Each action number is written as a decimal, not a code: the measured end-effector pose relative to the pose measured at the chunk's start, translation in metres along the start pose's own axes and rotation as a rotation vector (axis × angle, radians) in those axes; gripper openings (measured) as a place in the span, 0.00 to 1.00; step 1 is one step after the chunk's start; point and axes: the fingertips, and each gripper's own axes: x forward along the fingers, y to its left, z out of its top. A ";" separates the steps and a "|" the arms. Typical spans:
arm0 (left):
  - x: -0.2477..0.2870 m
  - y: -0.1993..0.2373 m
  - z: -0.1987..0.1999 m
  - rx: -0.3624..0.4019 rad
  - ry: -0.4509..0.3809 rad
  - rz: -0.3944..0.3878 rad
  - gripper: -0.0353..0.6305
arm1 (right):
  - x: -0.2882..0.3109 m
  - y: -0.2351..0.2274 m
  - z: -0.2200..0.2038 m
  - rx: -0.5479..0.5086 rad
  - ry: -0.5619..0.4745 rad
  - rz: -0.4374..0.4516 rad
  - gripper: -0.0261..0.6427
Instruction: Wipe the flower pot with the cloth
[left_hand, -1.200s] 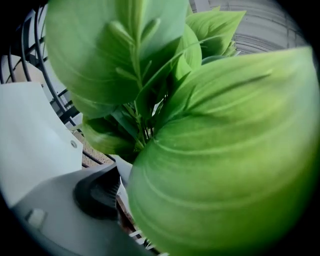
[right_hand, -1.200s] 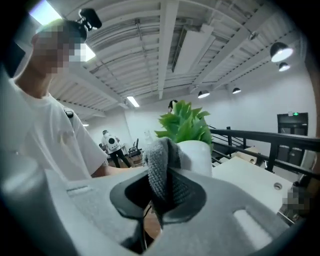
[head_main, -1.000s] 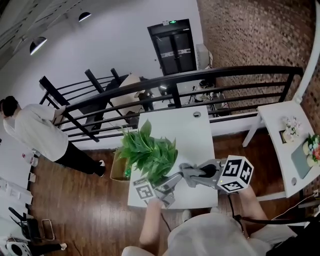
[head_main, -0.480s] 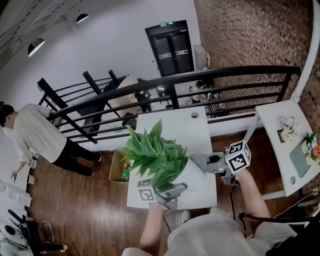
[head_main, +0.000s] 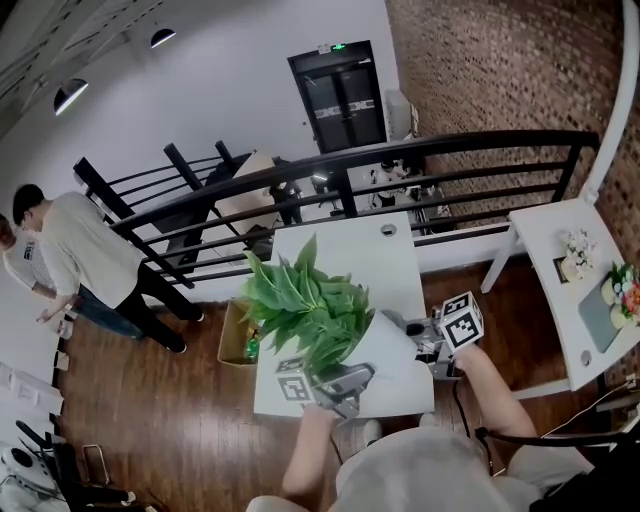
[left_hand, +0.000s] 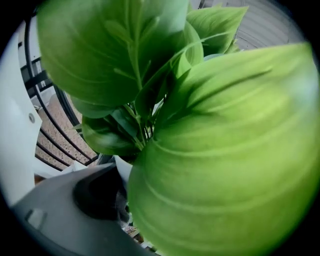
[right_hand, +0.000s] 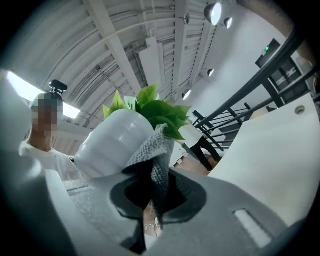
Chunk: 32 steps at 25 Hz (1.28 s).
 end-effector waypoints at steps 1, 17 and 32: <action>0.000 0.001 0.003 -0.002 -0.015 0.004 0.83 | 0.000 -0.001 0.000 0.002 -0.013 -0.001 0.07; 0.005 0.014 0.036 0.040 -0.146 0.121 0.82 | 0.004 0.030 0.008 -0.141 -0.167 -0.045 0.07; -0.025 0.072 0.028 0.023 -0.157 0.427 0.82 | 0.004 0.065 0.010 -0.558 -0.068 -0.338 0.07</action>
